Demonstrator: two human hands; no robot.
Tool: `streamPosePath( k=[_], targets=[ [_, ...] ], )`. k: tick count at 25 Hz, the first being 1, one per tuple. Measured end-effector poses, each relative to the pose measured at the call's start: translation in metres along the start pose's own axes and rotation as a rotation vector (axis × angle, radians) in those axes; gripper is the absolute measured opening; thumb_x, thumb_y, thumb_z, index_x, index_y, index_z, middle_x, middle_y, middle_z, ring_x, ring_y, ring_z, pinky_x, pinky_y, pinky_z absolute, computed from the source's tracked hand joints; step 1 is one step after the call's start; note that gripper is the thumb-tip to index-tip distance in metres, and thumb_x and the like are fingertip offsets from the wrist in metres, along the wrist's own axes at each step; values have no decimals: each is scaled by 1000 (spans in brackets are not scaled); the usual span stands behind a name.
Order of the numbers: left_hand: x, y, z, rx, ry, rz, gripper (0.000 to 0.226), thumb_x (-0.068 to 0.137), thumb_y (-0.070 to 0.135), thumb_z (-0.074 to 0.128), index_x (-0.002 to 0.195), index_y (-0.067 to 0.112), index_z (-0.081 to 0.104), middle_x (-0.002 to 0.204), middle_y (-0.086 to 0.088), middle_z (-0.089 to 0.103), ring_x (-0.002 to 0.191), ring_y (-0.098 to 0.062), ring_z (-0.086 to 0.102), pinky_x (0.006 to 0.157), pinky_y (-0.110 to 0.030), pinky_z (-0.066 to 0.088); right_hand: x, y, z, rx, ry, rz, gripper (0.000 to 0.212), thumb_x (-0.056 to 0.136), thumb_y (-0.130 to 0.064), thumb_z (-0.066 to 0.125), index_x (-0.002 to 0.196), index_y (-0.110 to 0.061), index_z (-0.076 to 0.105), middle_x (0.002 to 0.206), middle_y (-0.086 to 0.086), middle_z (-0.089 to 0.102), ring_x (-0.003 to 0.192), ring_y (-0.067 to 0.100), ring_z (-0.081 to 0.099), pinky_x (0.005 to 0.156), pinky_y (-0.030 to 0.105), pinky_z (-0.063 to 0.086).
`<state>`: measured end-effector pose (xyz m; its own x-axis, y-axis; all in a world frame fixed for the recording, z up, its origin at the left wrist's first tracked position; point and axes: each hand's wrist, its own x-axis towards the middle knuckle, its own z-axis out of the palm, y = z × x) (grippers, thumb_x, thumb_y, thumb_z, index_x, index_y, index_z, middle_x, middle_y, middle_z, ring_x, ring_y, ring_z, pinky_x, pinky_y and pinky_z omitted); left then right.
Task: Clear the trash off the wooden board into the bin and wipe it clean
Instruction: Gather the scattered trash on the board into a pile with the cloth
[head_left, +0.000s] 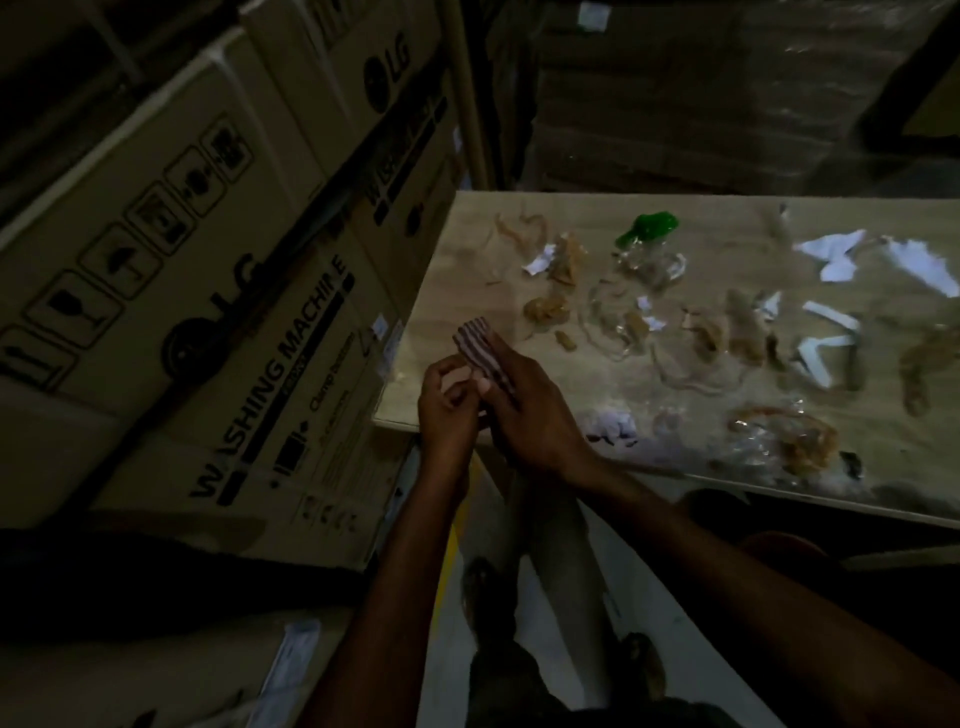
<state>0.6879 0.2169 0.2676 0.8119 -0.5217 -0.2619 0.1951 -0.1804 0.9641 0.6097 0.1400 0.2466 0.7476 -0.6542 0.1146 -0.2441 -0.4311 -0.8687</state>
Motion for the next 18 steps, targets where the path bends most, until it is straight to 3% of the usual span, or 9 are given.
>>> streamPosePath(
  k=[2,4,6,8,11,13,16,18],
  targets=[
    [27,-18,-24,39,103,21,21,96,4,61,112,17,56,101,2,65,88,-16,67,71,-35,60,15,3,36,-20,-9,3,51,108,-32,49,157,-22,43,159,2,46,145,20,45,118,43,41],
    [61,-40,-52,153,190,13,25,96,-2,57,109,19,55,104,2,61,100,-24,64,84,-42,56,37,9,78,-73,6,48,49,103,-15,57,152,-17,51,152,12,50,138,29,51,112,45,47],
    [94,-60,-78,326,202,4,29,97,-1,51,120,15,56,118,-6,62,113,-31,60,95,-47,52,56,26,119,-162,-40,15,58,95,-7,62,151,-20,51,157,14,43,141,34,47,112,46,47],
    [127,-85,-101,625,105,36,40,102,8,47,142,13,48,143,-13,51,130,-33,49,104,-46,44,71,48,156,-287,-171,28,71,85,-3,65,152,-19,50,164,17,35,148,42,35,115,54,42],
    [168,-116,-114,1045,-115,119,51,107,26,41,156,18,29,162,-10,28,146,-33,27,115,-45,23,88,69,168,-386,-174,14,57,88,-6,68,144,-8,58,155,24,47,144,48,40,116,59,40],
    [188,-125,-109,1095,-177,221,51,107,35,40,156,24,30,162,-5,29,145,-32,26,116,-51,22,101,78,146,-419,-17,122,43,102,-7,56,145,-5,54,153,21,49,143,41,44,119,56,38],
    [212,-126,-93,1012,-187,317,50,105,40,38,154,32,31,159,1,33,145,-28,28,116,-52,19,111,106,110,-466,233,295,45,101,-1,51,147,-3,51,156,20,43,144,41,40,119,56,34],
    [225,-125,-82,886,-128,299,47,105,30,38,152,30,36,157,-2,36,143,-27,31,115,-48,20,118,105,117,-393,283,239,42,100,-5,57,142,-5,57,151,17,50,141,38,47,117,57,39]
  ],
)
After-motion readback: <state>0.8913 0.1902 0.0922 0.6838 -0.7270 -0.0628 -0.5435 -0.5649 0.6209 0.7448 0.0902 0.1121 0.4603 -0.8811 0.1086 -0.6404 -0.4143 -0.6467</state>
